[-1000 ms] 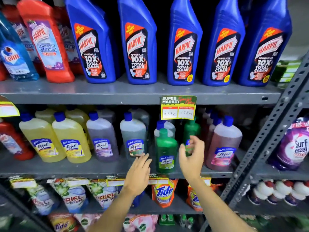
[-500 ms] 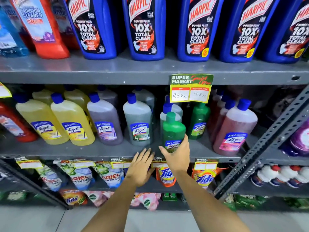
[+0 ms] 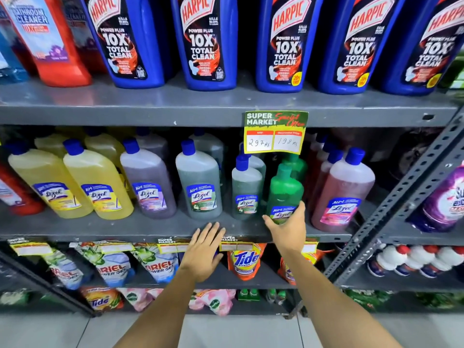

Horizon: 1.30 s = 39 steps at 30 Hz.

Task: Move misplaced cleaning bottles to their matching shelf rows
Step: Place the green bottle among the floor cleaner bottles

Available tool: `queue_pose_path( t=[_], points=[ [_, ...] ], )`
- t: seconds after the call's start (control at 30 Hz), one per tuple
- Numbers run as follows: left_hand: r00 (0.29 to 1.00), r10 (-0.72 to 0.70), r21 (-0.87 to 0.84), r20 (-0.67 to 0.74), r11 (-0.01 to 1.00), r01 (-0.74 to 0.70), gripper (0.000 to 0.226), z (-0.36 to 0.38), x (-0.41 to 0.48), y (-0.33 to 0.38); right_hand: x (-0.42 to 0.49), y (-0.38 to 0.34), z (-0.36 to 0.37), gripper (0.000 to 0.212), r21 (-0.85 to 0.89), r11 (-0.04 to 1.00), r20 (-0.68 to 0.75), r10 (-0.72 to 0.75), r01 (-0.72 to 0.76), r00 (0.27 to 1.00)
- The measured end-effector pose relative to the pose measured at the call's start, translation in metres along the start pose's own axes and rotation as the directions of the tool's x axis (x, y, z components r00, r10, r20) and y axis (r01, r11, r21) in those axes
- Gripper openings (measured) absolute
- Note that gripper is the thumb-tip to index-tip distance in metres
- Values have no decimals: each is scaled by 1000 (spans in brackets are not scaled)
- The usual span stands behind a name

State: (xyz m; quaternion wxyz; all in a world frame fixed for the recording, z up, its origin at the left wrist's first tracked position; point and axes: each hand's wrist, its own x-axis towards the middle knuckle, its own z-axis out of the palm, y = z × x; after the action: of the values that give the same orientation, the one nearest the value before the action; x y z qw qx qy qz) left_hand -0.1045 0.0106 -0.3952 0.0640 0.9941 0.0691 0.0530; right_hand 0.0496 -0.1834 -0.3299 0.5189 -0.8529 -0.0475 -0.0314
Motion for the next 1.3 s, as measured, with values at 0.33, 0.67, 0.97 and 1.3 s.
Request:
queue_pose_path(
  t=[0.33, 0.67, 0.97, 1.3],
  points=[
    [999, -50, 78, 15, 996, 49, 74, 5, 1, 4, 14, 3, -8, 98, 56, 998, 2, 40, -40, 999],
    [998, -64, 92, 16, 994, 62, 76, 8, 1, 4, 27, 3, -15, 96, 38, 999, 109, 31, -35, 994],
    [998, -66, 54, 10, 996, 65, 68, -1, 0, 8, 23, 6, -10, 102, 45, 998, 61, 32, -35, 998],
    [992, -81, 45, -94, 995, 86, 73, -33, 2, 22, -30, -15, -33, 100, 78, 980, -61, -176, 181, 982]
  ],
)
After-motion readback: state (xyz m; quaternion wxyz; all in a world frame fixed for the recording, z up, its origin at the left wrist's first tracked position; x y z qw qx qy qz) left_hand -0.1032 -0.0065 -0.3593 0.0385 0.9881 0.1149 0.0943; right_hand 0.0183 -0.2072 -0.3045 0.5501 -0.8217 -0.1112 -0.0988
